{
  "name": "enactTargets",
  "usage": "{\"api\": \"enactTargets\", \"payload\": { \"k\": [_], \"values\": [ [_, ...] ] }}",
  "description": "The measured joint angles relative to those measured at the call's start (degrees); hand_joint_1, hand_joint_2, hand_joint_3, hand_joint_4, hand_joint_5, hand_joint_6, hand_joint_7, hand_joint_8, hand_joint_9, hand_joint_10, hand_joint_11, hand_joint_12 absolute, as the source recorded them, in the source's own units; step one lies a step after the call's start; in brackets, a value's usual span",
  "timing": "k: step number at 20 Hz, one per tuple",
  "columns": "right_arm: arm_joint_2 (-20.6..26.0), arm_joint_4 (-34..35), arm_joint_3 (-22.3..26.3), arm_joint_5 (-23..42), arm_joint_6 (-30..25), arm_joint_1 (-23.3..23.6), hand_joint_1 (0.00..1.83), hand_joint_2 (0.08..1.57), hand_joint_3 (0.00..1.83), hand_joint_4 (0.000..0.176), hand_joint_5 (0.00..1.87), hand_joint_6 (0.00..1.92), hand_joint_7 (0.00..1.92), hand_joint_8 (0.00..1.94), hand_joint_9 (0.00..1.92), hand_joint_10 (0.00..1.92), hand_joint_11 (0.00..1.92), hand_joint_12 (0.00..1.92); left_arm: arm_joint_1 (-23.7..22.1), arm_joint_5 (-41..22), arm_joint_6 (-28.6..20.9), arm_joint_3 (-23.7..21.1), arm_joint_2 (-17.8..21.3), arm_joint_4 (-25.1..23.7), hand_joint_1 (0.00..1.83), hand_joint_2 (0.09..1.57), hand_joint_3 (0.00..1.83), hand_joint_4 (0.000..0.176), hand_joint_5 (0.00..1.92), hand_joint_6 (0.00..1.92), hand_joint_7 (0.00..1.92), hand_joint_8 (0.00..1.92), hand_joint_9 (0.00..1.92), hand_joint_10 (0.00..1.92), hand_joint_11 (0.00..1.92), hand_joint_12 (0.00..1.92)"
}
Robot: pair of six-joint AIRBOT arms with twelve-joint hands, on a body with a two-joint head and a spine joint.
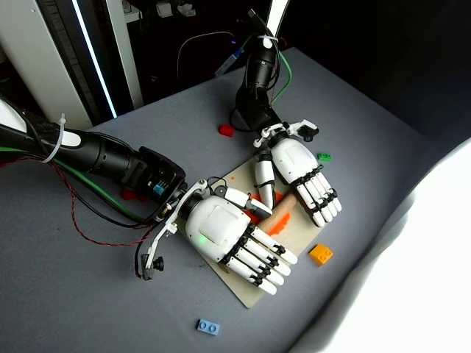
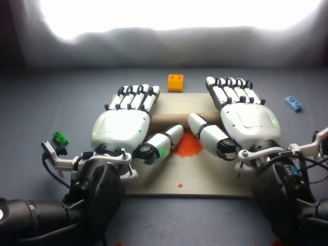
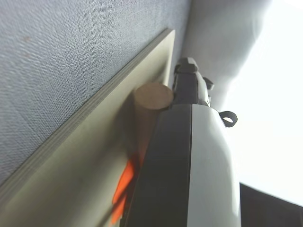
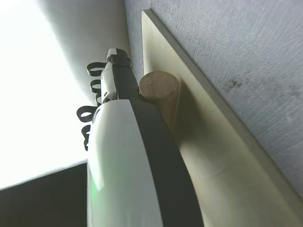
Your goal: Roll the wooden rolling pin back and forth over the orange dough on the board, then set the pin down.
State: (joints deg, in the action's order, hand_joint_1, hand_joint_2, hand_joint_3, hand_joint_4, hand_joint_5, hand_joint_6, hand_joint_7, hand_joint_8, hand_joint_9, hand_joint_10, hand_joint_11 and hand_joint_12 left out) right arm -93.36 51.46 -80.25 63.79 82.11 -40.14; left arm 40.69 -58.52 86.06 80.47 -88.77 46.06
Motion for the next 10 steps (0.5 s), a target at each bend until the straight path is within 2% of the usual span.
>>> {"api": "enactTargets", "payload": {
  "k": [10],
  "values": [
    [0.00, 0.24, -1.11, -0.87, 1.60, 0.00, 0.00, 1.39, 0.00, 0.000, 0.04, 0.01, 0.04, 0.01, 0.00, 0.00, 0.00, 0.00, -1.92, 3.37, 0.17, 2.51, -0.72, -0.17, 0.00, 1.43, 0.00, 0.000, 0.00, 0.00, 0.02, 0.00, 0.00, 0.00, 0.00, 0.00]
  ]
}}
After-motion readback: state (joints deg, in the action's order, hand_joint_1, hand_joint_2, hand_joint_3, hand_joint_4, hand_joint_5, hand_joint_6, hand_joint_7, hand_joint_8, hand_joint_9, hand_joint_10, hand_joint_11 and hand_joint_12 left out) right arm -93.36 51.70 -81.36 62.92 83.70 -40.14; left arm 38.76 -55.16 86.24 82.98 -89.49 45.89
